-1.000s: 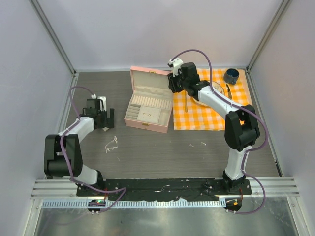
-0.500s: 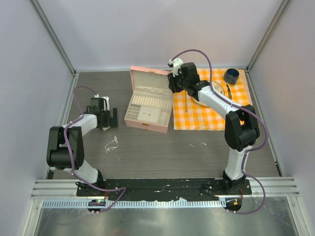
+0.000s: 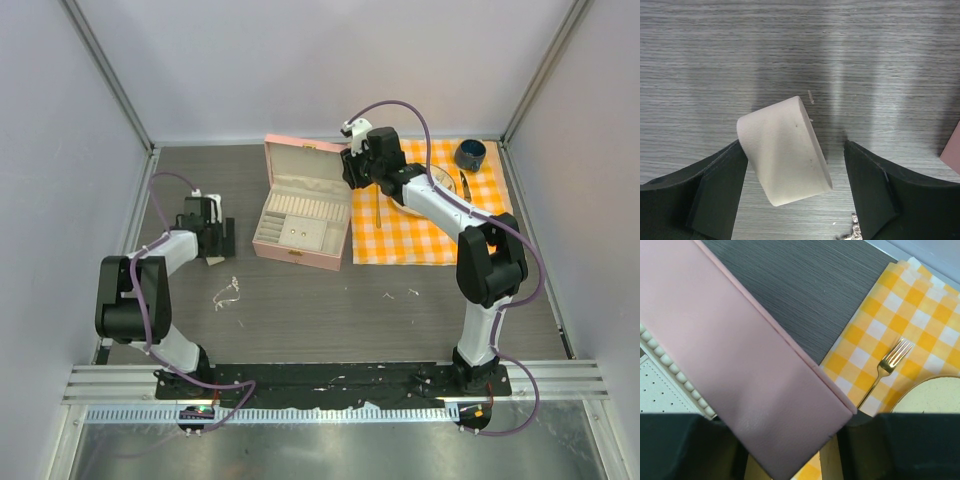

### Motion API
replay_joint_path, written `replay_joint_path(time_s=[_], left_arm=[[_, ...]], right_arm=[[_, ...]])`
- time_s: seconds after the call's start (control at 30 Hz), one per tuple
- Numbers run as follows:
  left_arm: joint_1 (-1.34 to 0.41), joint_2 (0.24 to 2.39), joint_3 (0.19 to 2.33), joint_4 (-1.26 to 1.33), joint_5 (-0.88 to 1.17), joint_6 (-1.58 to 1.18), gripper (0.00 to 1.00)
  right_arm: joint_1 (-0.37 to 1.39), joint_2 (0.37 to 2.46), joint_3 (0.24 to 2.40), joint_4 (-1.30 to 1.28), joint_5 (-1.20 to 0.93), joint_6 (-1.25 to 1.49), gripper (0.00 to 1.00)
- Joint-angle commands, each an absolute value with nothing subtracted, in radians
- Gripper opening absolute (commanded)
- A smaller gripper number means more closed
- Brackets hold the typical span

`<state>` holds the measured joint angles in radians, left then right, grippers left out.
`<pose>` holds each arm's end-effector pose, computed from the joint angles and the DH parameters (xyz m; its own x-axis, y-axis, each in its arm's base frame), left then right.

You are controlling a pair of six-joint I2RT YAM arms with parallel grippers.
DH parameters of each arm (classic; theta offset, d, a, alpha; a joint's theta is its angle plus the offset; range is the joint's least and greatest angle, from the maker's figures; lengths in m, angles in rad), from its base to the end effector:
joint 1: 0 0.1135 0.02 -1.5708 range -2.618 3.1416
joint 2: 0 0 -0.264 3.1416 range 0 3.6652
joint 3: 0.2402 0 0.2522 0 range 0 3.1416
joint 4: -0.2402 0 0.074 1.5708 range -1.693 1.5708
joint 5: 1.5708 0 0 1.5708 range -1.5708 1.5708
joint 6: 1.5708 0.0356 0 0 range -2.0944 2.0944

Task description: Organize the mixed jewelry

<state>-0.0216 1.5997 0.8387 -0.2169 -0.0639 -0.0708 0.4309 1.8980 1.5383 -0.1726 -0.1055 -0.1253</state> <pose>0.3076 -0.0044 0.1611 -0.8261 -0.0528 -0.5611 -0.0727 0.9973 0.0133 0.4069 0.1912 0.2779 -0.3953 -0.3185 -0.8616 -0.5515 0.8324 -0.0547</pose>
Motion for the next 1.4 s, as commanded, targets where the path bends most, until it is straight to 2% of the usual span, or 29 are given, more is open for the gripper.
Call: replay_joint_path(time_s=[0.0,0.23,0.33,0.63,0.8,0.9,1.1,1.37], left_arm=[[-0.021,1.52,0.831,-0.202,-0.107,-0.043,0.8],[-0.021,1.486,0.827,-0.213,-0.101,-0.022,0.64],[-0.023,1.522,0.848,-0.221,-0.098,-0.021,0.61],[-0.021,1.555,0.842,-0.209,-0.103,-0.048,0.66],[-0.021,1.565,0.845,-0.21,-0.095,-0.048,0.63],[-0.023,1.566,0.854,-0.224,-0.078,-0.046,0.54],[-0.021,1.539,0.873,-0.258,-0.009,-0.023,0.3],[-0.029,1.398,1.032,-0.432,0.198,0.025,0.15]], right_arm=[[0.431,1.894,1.539,-0.235,-0.058,-0.114,0.22],[0.431,1.896,1.54,-0.235,-0.055,-0.112,0.21],[0.433,1.896,1.54,-0.236,-0.057,-0.109,0.21],[0.431,1.888,1.536,-0.242,-0.052,-0.12,0.2],[0.431,1.893,1.536,-0.241,-0.055,-0.117,0.2],[0.431,1.896,1.537,-0.242,-0.057,-0.114,0.2],[0.431,1.891,1.54,-0.248,-0.057,-0.115,0.2],[0.431,1.89,1.555,-0.27,-0.051,-0.123,0.23]])
